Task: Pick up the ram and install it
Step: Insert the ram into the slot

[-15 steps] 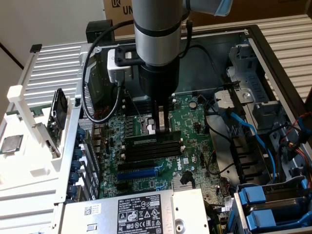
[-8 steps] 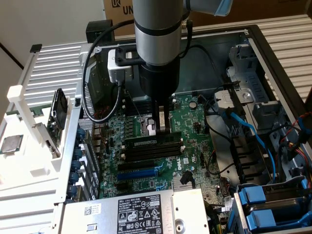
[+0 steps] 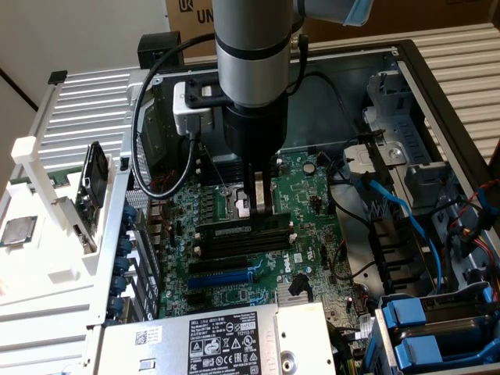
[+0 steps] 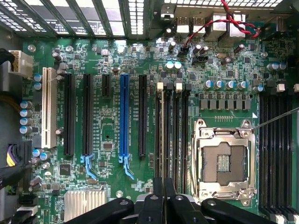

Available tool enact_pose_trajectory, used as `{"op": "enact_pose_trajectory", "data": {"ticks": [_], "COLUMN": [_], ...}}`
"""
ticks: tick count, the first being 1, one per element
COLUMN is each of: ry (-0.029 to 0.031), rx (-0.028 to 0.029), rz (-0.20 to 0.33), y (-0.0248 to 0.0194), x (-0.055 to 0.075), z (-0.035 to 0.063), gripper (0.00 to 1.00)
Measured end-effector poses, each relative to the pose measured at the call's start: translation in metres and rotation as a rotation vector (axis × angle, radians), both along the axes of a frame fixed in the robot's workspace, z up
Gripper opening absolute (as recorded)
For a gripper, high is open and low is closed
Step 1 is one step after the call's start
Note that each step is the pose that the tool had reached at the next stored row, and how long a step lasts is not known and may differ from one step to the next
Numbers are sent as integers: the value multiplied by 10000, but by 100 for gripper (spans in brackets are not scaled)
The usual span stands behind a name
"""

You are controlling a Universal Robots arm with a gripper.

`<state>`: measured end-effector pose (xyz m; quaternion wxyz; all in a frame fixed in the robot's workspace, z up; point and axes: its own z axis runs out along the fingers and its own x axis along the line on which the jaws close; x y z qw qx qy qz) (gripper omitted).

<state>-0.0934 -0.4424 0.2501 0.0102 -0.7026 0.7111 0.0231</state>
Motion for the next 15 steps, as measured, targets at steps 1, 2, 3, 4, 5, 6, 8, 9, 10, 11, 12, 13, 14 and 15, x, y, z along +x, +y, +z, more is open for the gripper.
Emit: {"op": "enact_pose_trajectory", "data": {"ticks": [1, 2, 3, 4, 5, 6, 8, 9, 10, 11, 12, 13, 14, 15], "ry": [0, 0, -1, -2, -2, -1, -2, -1, 0, 0, -1, -1, -1, 0], "rx": [0, 0, 0, 3, 2, 1, 1, 0, -2, -2, 0, 0, -1, -2], "rz": [0, 0, 0, -1, -2, 0, -1, -1, 0, 0, 0, 1, 0, -2], "y": [0, 0, 0, 0, 0, 0, 0, 0, 0, 0, 0, 0, 0, 0], "x": [0, -2, -3, -7, -11, -14, -29, -29, -29, -29, -29, -29, -29, -29], "z": [-2, -3, -5, -10, -14, -18, -37, -43, -44, -47, -50, -52, -53, -54], "gripper": [12, 12, 12, 12, 12, 12, 12, 12, 12, 12, 12, 12, 12, 12]}}
